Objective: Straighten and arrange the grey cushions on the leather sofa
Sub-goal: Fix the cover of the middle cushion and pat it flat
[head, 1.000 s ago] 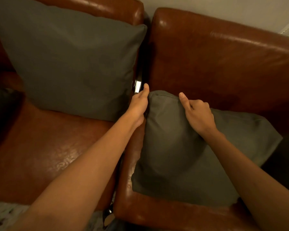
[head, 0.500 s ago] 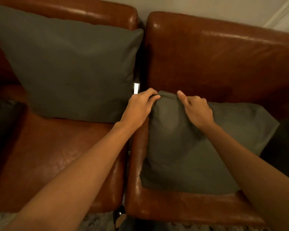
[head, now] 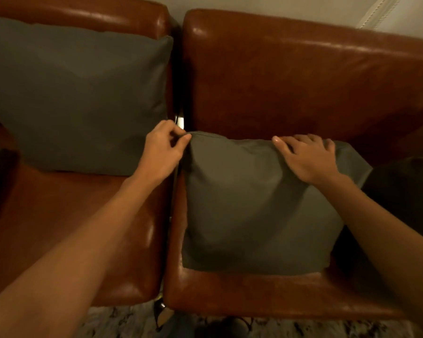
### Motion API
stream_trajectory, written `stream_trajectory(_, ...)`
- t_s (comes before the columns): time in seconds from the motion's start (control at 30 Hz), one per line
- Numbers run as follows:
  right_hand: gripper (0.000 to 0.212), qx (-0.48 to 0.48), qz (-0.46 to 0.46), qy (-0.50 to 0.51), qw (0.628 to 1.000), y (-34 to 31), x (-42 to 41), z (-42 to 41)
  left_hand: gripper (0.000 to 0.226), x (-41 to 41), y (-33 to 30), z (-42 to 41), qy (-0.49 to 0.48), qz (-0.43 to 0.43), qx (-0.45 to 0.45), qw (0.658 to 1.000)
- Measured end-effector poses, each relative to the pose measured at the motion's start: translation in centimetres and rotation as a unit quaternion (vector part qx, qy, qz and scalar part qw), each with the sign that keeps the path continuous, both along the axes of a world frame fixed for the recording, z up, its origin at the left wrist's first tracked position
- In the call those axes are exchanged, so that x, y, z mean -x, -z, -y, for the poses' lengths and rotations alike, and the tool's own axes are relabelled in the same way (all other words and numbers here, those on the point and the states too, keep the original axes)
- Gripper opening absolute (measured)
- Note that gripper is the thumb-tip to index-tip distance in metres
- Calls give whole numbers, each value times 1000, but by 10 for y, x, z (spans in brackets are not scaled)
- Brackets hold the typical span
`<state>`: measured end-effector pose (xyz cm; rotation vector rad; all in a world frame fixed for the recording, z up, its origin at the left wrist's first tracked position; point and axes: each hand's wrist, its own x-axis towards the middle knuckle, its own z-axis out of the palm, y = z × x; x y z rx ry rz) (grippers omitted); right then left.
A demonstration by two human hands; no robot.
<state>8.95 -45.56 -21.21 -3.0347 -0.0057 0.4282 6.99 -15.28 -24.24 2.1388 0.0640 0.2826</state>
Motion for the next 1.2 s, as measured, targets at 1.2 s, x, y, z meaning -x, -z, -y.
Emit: stream_trajectory(1.2,29,-573,-213,197,766,-11,19,162,99,-4,-39,245,239,-240,-357,871)
